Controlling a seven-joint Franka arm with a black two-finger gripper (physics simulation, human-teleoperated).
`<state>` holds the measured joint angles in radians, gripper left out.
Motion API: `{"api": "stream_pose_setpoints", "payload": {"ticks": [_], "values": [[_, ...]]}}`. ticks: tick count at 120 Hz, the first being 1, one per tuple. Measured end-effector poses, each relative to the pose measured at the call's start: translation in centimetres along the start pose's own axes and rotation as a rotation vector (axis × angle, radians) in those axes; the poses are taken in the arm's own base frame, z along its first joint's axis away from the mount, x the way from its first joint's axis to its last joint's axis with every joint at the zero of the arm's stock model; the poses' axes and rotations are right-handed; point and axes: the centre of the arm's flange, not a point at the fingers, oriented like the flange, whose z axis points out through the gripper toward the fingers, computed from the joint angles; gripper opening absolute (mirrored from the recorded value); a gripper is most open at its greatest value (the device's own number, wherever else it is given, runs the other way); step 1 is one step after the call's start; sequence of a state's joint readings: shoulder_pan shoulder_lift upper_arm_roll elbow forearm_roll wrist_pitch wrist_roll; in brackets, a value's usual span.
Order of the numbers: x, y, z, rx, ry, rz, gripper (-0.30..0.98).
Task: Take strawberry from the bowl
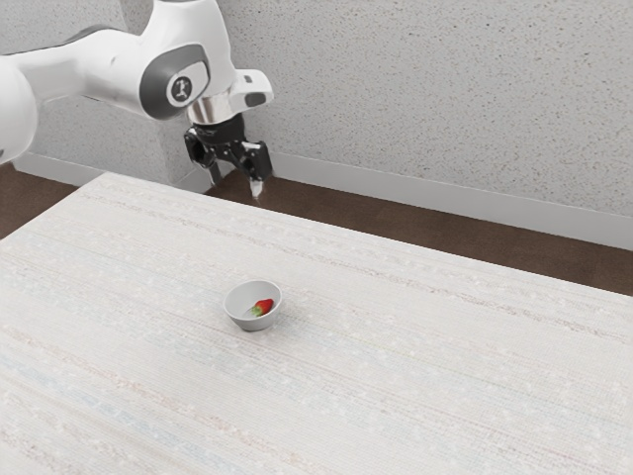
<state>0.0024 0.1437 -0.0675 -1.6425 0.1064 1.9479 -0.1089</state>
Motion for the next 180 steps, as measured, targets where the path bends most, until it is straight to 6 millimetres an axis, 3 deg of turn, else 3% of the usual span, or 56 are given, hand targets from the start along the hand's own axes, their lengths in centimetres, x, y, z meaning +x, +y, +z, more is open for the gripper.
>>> {"api": "stream_pose_setpoints", "payload": {"ticks": [9, 17, 43, 60, 101, 113, 180], "values": [[0.1, -0.2, -1.3, 0.011, -0.002, 0.0, 0.63], [0.0, -0.3, -0.7, 0.02, -0.028, 0.003, 0.65], [0.1, 0.3, 7.4, 0.024, -0.138, 0.013, 0.67], [-0.9, 0.2, 13.0, 0.02, -0.207, 0.006, 0.58], [-2.2, 0.6, 21.1, -0.004, -0.213, 0.02, 0.38], [-2.1, -1.1, 24.1, -0.011, -0.217, 0.008, 0.36], [-0.5, -0.1, 29.2, -0.042, -0.192, 0.094, 0.3]]}}
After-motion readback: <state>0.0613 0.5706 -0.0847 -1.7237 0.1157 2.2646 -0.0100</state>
